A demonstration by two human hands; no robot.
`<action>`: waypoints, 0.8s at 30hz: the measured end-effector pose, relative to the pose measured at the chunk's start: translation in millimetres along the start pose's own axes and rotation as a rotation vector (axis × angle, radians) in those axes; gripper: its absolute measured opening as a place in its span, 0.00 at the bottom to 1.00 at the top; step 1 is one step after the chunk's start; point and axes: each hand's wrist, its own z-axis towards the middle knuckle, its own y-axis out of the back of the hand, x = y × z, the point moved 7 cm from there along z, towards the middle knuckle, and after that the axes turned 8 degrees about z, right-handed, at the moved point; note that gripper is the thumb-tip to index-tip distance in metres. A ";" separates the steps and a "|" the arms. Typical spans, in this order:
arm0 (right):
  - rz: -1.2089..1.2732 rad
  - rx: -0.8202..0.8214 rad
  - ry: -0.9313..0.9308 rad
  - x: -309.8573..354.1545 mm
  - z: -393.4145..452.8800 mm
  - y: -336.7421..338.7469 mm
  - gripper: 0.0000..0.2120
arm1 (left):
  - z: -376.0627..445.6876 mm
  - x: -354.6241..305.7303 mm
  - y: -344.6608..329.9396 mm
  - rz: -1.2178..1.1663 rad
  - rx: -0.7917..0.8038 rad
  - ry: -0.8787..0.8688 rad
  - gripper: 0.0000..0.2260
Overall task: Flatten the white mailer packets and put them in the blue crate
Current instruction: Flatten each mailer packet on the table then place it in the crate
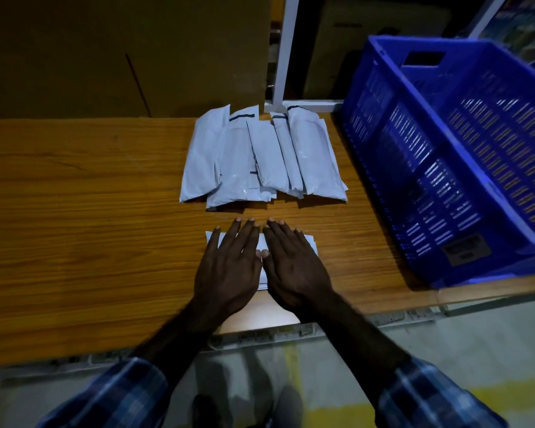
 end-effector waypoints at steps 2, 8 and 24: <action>-0.018 0.037 -0.057 -7.9 -2.4 0.4 0.27 | -3.5 4.3 2.2 -0.034 -0.021 0.020 0.25; -0.071 0.203 -0.228 -50.3 -17.5 13.7 0.32 | -18.9 30.1 -7.7 -0.189 0.029 0.086 0.29; -0.029 -0.032 -0.046 5.7 -2.8 2.3 0.25 | -6.4 6.4 1.7 -0.087 -0.003 0.068 0.26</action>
